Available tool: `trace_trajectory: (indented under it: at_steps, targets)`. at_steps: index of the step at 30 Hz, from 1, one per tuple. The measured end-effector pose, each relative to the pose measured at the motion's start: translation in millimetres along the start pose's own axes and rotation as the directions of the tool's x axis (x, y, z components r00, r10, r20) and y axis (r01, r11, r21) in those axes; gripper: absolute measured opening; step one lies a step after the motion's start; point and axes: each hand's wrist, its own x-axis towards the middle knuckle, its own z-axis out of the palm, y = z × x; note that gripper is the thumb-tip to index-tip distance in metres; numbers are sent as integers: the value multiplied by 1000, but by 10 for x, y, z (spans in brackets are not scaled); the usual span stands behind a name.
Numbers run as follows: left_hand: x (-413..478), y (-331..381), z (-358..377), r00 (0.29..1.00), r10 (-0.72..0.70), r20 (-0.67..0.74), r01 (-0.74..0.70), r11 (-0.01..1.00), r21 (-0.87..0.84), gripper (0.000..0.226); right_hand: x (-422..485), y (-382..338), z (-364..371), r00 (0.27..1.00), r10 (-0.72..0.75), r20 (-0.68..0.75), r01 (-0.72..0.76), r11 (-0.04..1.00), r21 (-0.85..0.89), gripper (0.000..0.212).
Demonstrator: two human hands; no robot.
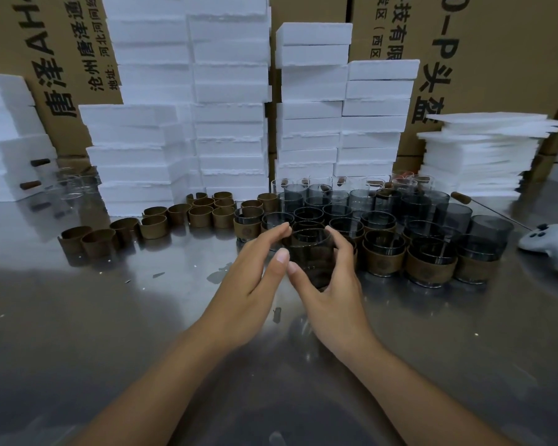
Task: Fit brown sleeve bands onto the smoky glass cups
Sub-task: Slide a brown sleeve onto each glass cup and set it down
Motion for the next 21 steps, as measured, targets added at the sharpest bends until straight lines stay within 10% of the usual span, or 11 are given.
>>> trace_trajectory:
  at_steps: [21]
  targets:
    - [-20,124,40,991,130,24,-130,991,6,43,5,62,35,989,-43,141,51,997,-51,66]
